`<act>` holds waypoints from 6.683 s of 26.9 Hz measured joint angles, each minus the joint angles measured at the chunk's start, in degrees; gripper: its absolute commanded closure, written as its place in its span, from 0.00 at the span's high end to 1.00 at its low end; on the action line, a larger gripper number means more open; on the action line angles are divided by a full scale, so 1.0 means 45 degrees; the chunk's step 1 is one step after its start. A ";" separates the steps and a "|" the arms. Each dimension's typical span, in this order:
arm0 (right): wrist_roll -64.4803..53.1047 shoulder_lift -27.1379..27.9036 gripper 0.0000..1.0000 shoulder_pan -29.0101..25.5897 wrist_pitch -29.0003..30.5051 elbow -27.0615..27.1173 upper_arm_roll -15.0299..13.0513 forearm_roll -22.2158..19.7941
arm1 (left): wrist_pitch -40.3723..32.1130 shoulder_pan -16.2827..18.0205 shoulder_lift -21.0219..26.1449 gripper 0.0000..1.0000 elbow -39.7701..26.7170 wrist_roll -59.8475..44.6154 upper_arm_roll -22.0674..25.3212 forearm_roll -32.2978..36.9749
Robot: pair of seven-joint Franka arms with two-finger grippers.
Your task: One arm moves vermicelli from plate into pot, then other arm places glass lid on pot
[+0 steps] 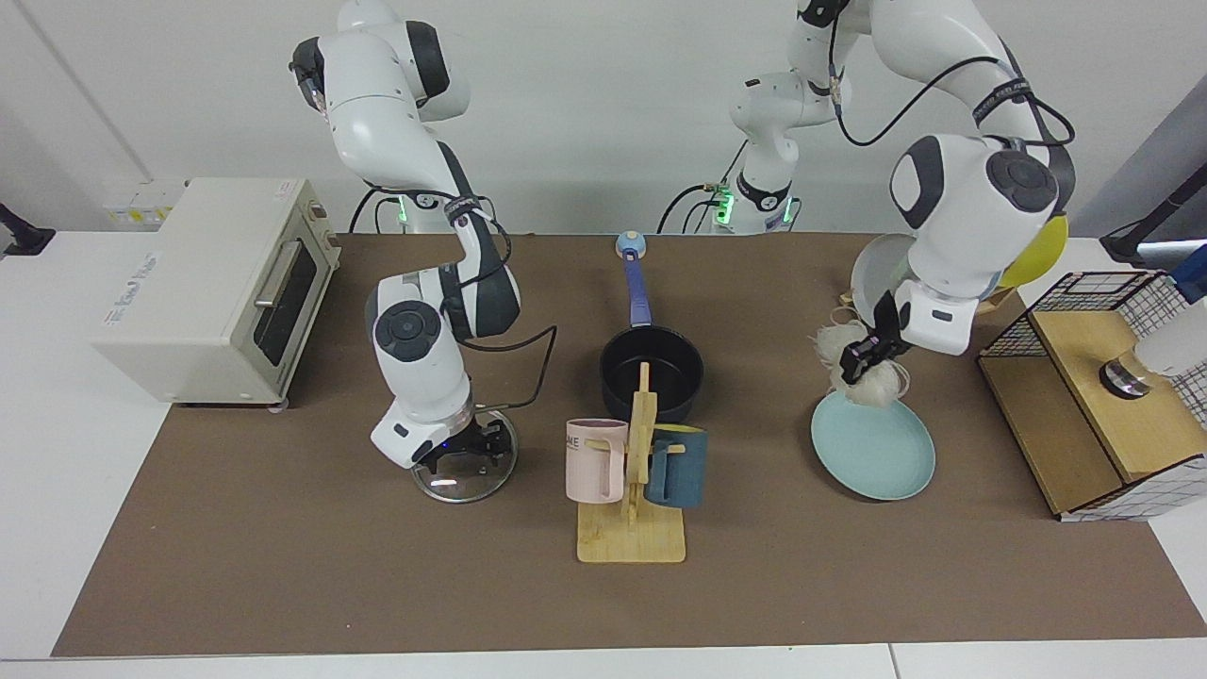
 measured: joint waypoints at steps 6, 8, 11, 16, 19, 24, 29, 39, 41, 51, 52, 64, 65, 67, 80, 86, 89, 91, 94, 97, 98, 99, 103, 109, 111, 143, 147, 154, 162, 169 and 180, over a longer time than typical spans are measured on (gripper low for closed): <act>-0.0399 0.0001 1.00 0.0012 -0.0120 -0.0268 0.0026 -0.0034 | -0.0091 -0.0076 -0.0896 0.00 -0.0729 -0.1065 -0.1476 -0.0313; -0.0594 -0.0001 1.00 0.0012 -0.0224 -0.0304 0.0028 -0.0111 | 0.0195 -0.0122 -0.1041 0.00 -0.1101 -0.1404 -0.1920 -0.0525; -0.0732 -0.0004 1.00 0.0012 -0.0461 -0.0316 0.0028 -0.0315 | 0.0884 -0.0149 -0.1161 0.00 -0.1664 -0.1778 -0.2568 -0.0885; -0.1003 -0.0037 1.00 0.0011 -0.0866 -0.0317 0.0028 -0.0532 | 0.1780 -0.0152 -0.1135 0.00 -0.2200 -0.1881 -0.3406 -0.1344; -0.1240 -0.0078 1.00 0.0011 -0.1003 -0.0318 0.0028 -0.0536 | 0.2322 -0.0218 -0.0964 0.00 -0.2583 -0.1918 -0.3792 -0.1407; -0.1338 -0.0131 1.00 0.0011 -0.1242 -0.0319 0.0034 -0.0536 | 0.3110 -0.0537 -0.0488 0.00 -0.3049 -0.1930 -0.3975 -0.1415; -0.1353 -0.0138 1.00 0.0012 -0.1251 -0.0368 0.0107 -0.0536 | 0.3814 -0.0855 -0.0012 0.00 -0.3296 -0.1933 -0.4020 -0.1408; -0.1356 -0.0236 0.58 0.0014 -0.1251 -0.0615 0.0185 -0.0536 | 0.4537 -0.1509 0.0882 0.05 -0.3504 -0.2944 -0.4040 -0.0352; -0.1358 -0.0296 0.37 0.0015 -0.1252 -0.0625 0.0193 -0.0539 | 0.4706 -0.1509 0.1021 0.24 -0.3530 -0.2972 -0.4023 -0.0268; -0.1359 -0.0384 0.18 0.0030 -0.1255 -0.0830 0.0284 -0.0539 | 0.4885 -0.1505 0.1574 1.00 -0.3729 -0.3231 -0.4004 0.0851; -0.1359 -0.0384 0.14 0.0031 -0.1255 -0.0845 0.0288 -0.0539 | 0.4885 -0.1504 0.1582 1.00 -0.3736 -0.3236 -0.4001 0.0859; -0.1359 -0.0435 0.00 0.0031 -0.1254 -0.0841 0.0310 -0.0540 | 0.2698 -0.1054 0.0545 1.00 -0.2723 -0.3436 -0.3768 0.0918; -0.1359 -0.0448 0.00 0.0023 -0.1254 -0.0839 0.0307 -0.0539 | 0.2364 -0.1020 0.0383 1.00 -0.2512 -0.3350 -0.3662 0.0933; -0.1359 -0.0475 0.00 -0.0009 -0.1251 -0.0825 0.0299 -0.0533 | 0.1498 -0.0986 0.0045 1.00 -0.1964 -0.2919 -0.3279 0.0941; -0.1359 -0.1844 0.00 -0.0073 -0.1768 -0.0672 0.0268 -0.0465 | -0.2758 -0.0945 -0.1771 1.00 0.0356 0.2715 0.0788 -0.0080; -0.1357 -0.3030 0.00 -0.0035 -0.3309 -0.0663 0.0392 0.0026 | -0.3775 -0.0935 -0.2802 1.00 0.0192 0.5041 0.2388 -0.0353; -0.1280 -0.3580 0.00 -0.0019 -0.4048 -0.0667 0.0489 0.0076 | -0.3802 -0.0937 -0.3023 1.00 -0.0066 0.5744 0.2774 -0.0387; -0.1124 -0.3907 0.00 -0.0022 -0.4486 -0.0673 0.0654 0.0096 | -0.3793 -0.0939 -0.3103 1.00 -0.0243 0.5988 0.2913 -0.0420; -0.0318 -0.4255 0.00 -0.0017 -0.4875 -0.0712 0.1117 0.0104 | -0.3774 -0.0961 -0.3125 1.00 -0.0361 0.6069 0.2936 -0.0423; 0.0785 -0.4368 0.00 0.0001 -0.4899 -0.0757 0.1766 0.0104 | -0.3767 -0.0995 -0.3127 1.00 -0.0372 0.6075 0.2863 -0.0423; 0.1117 -0.4367 0.00 0.0010 -0.4899 -0.0760 0.1988 0.0104 | -0.3766 -0.1000 -0.3128 1.00 -0.0372 0.6075 0.2844 -0.0423; 0.1450 -0.4366 0.00 0.0022 -0.4899 -0.0766 0.2205 0.0104 | -0.3765 -0.1006 -0.3128 1.00 -0.0372 0.6075 0.2834 -0.0423; 0.2770 -0.4367 0.00 0.0084 -0.4898 -0.0778 0.2968 0.0101 | -0.3764 -0.1010 -0.3136 1.00 -0.0372 0.6110 0.2836 -0.0423; 0.5120 -0.4267 0.00 0.0138 -0.4804 -0.0854 0.4179 0.0055 | -0.3764 -0.1009 -0.3143 1.00 -0.0373 0.6179 0.2851 -0.0416; 0.5835 -0.4153 0.00 0.0147 -0.4575 -0.0897 0.4616 -0.0042 | -0.3764 -0.1009 -0.3143 1.00 -0.0374 0.6201 0.2852 -0.0416; 0.9475 -0.1257 0.00 0.1277 -0.1533 -0.0901 0.5923 -0.2413 | -0.3734 -0.0984 -0.3242 1.00 -0.0445 0.6473 0.2861 -0.0412; 0.9481 -0.1148 0.00 0.1279 -0.1455 -0.0847 0.5926 -0.2630 | -0.3733 -0.0984 -0.3243 1.00 -0.0445 0.6474 0.2862 -0.0412; 0.9483 -0.0906 0.00 0.1279 -0.1403 -0.0480 0.5924 -0.2670 | -0.3733 -0.0984 -0.3243 1.00 -0.0445 0.6474 0.2865 -0.0412; 0.9483 -0.0436 0.00 0.1279 -0.1450 0.0215 0.5922 -0.2736 | -0.3732 -0.0984 -0.3245 1.00 -0.0445 0.6474 0.2865 -0.0412; 0.9483 0.0315 0.00 0.1466 -0.2504 0.1478 0.5956 -0.3085 | -0.3732 -0.0984 -0.3245 1.00 -0.0445 0.6474 0.2865 -0.0412; 0.9483 0.0699 0.00 0.1661 -0.2691 0.1909 0.5967 -0.3319 | -0.3729 -0.0984 -0.3253 1.00 -0.0445 0.6475 0.2865 -0.0412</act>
